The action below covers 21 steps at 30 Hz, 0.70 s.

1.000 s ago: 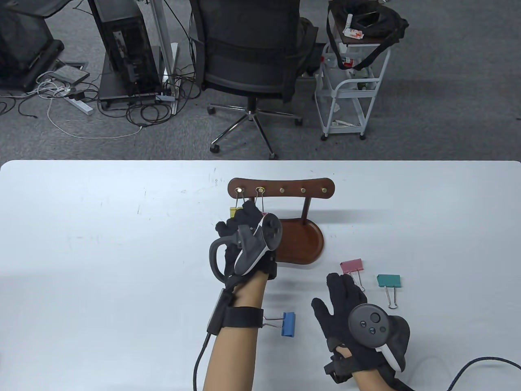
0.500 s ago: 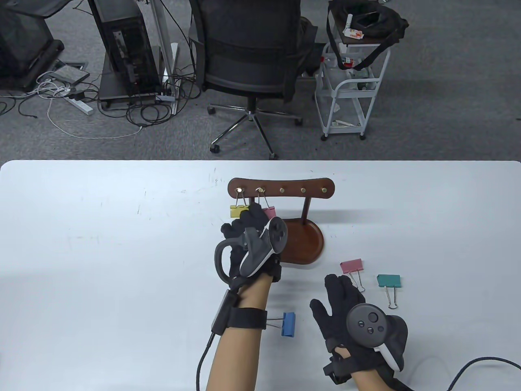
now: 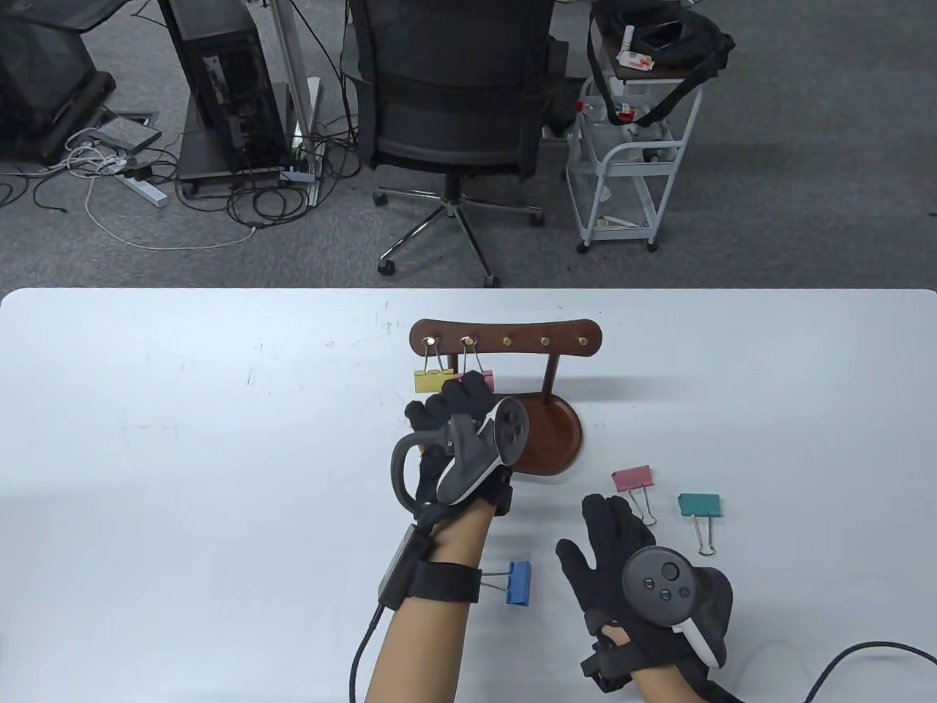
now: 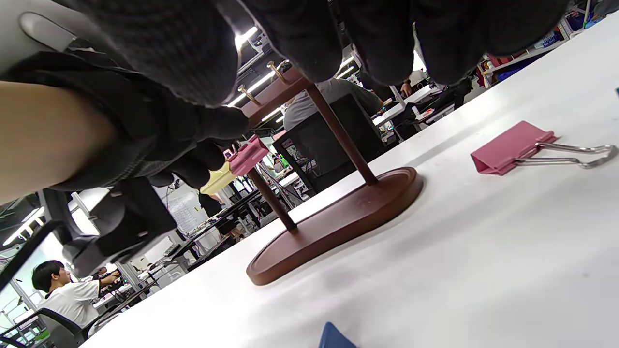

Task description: Hook binder clip onto key rack

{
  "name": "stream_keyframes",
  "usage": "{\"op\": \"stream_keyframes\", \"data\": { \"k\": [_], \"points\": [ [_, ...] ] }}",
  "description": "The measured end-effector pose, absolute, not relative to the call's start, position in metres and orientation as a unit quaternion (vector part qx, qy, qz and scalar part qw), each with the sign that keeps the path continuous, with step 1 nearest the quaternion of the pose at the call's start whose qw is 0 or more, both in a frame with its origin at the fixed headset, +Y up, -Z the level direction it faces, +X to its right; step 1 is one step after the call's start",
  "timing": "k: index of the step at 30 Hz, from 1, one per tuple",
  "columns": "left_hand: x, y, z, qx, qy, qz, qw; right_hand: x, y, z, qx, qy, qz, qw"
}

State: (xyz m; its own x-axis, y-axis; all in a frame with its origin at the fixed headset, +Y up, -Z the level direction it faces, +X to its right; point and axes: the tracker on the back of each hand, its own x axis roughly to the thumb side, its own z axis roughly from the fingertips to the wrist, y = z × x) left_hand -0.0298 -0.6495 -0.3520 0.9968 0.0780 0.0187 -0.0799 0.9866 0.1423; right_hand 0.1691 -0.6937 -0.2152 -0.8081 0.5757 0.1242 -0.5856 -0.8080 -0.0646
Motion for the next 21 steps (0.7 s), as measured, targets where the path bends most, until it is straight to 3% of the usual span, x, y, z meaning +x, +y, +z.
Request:
{"op": "stream_keyframes", "data": {
  "k": [13,21],
  "points": [
    [-0.048,-0.627,-0.312,0.093,-0.072,0.037,0.992,0.169,-0.695,-0.217,0.048,-0.041,0.949,0.309],
    [-0.052,-0.629,-0.273,0.116,-0.118,0.052,0.985,0.169,-0.696,-0.217,0.048,-0.041,0.948,0.311]
  ]
}}
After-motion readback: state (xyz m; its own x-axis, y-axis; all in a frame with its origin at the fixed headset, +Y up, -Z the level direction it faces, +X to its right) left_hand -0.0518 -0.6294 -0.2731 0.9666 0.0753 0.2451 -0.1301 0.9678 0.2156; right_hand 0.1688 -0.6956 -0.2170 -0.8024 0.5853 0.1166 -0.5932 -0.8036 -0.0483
